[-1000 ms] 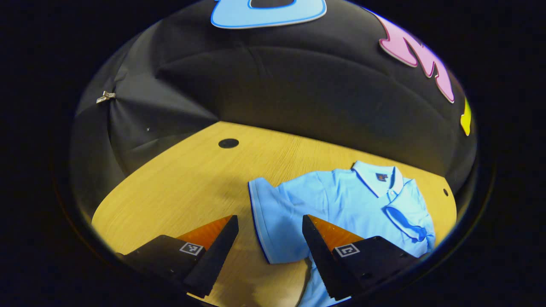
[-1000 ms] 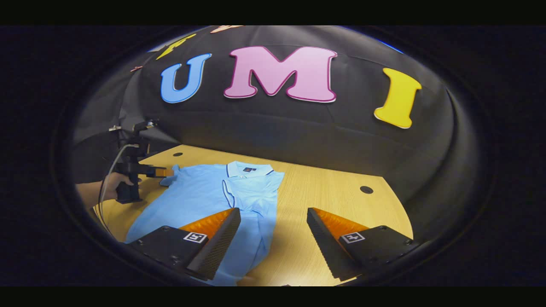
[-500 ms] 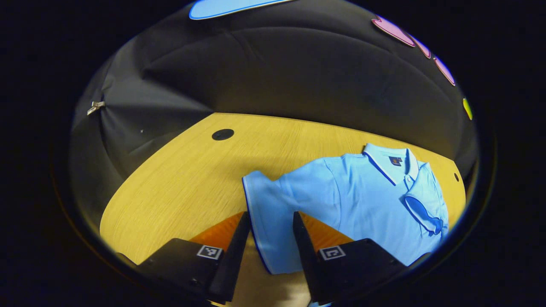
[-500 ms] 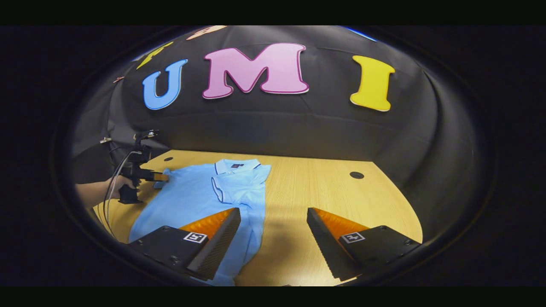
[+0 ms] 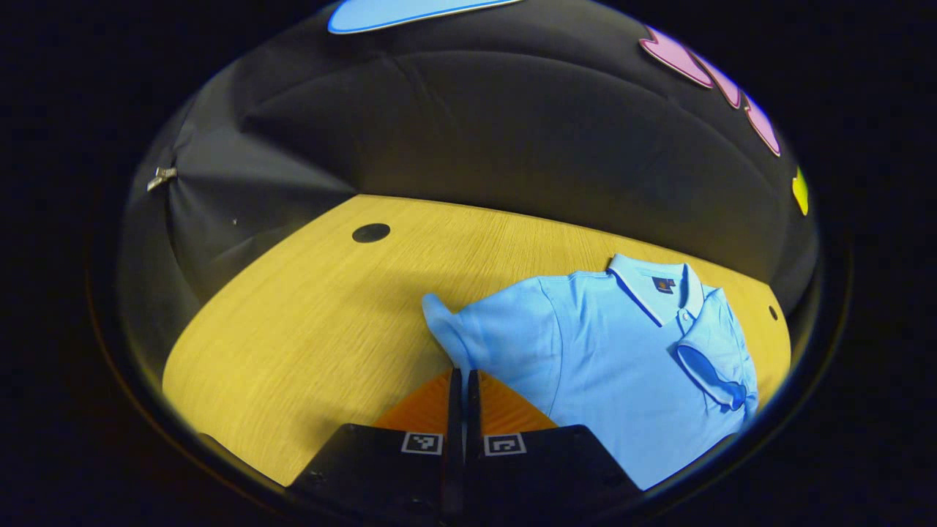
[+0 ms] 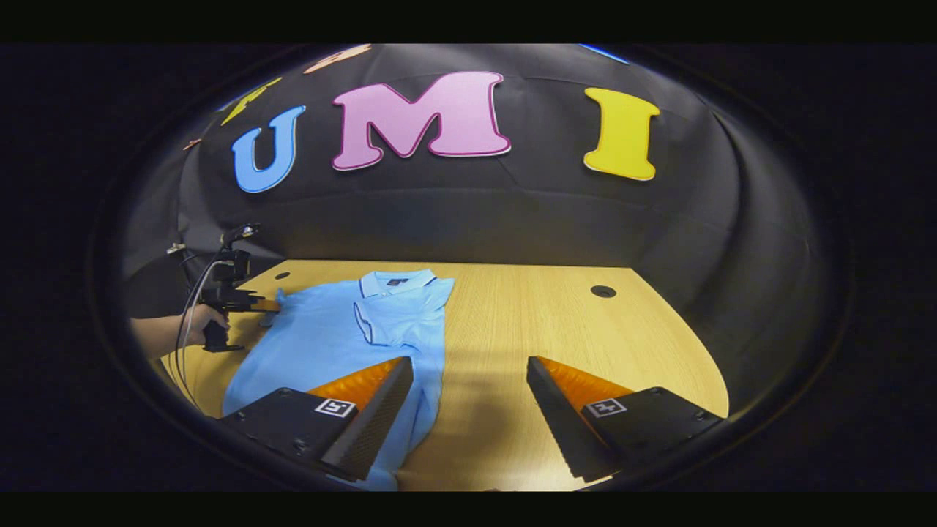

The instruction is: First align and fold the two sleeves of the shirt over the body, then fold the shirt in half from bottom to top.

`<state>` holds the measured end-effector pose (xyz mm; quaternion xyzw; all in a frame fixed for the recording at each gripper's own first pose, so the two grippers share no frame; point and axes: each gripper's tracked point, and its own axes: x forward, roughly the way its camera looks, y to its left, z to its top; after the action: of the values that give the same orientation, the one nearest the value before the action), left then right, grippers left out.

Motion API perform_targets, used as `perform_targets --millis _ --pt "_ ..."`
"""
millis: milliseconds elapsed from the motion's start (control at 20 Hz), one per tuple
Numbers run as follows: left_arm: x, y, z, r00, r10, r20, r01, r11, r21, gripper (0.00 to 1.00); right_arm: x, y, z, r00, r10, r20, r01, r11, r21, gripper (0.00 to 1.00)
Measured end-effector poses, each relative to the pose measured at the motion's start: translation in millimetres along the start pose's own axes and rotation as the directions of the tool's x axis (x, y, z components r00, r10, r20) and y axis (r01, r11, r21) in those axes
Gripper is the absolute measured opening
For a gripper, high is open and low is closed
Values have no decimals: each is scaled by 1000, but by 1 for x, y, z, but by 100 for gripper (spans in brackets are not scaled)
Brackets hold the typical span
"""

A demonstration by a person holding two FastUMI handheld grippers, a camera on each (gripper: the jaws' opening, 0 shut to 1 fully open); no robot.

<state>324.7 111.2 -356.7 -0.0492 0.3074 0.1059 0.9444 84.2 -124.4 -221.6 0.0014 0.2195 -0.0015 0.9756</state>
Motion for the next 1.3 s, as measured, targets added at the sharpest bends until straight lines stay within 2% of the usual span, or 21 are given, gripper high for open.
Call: perform_targets --millis 150,250,450,650,700,850,900,950,1000,1050,1150,1300 --pt "-15 -17 28 997 -1 82 -5 997 77 6 -5 -4 1 1000 -5 8 5 1000 -2 98" --pt "-29 -40 42 993 -41 111 26 990 138 6 -8 -5 0 1000 -9 7 9 1000 2 98" --pt "-62 -109 46 980 -178 94 165 977 132 6 -13 -3 0 1000 -9 6 9 1000 13 98" --pt "-87 -172 42 931 -354 92 342 931 127 5 -21 3 1 1000 -1 5 1 1000 3 96" --pt "-94 -183 39 918 -388 86 377 918 119 16 -24 4 1 1000 0 3 0 1000 0 96" --pt "-124 -194 37 876 -470 105 458 881 122 73 -33 8 5 1000 -2 3 2 1000 -4 98" --pt "-139 -193 36 862 -493 114 478 868 137 75 -36 10 6 1000 -1 2 1 1000 0 98" --pt "-154 -187 31 860 -497 117 478 864 158 79 -41 13 7 1000 2 -2 -2 1000 6 97" --pt "-168 -177 23 869 -481 117 458 870 182 83 -46 16 7 1000 3 -8 -3 1000 12 96" --pt "-184 -163 13 882 -456 117 427 879 213 94 -50 21 6 1000 6 -16 -6 1000 18 96" --pt "-218 -131 -9 915 -388 110 355 903 242 97 -62 30 1 999 13 -34 -12 999 31 98" --pt "-276 -94 -58 936 -346 66 329 926 183 97 -83 44 -19 994 26 -102 -20 998 63 96"
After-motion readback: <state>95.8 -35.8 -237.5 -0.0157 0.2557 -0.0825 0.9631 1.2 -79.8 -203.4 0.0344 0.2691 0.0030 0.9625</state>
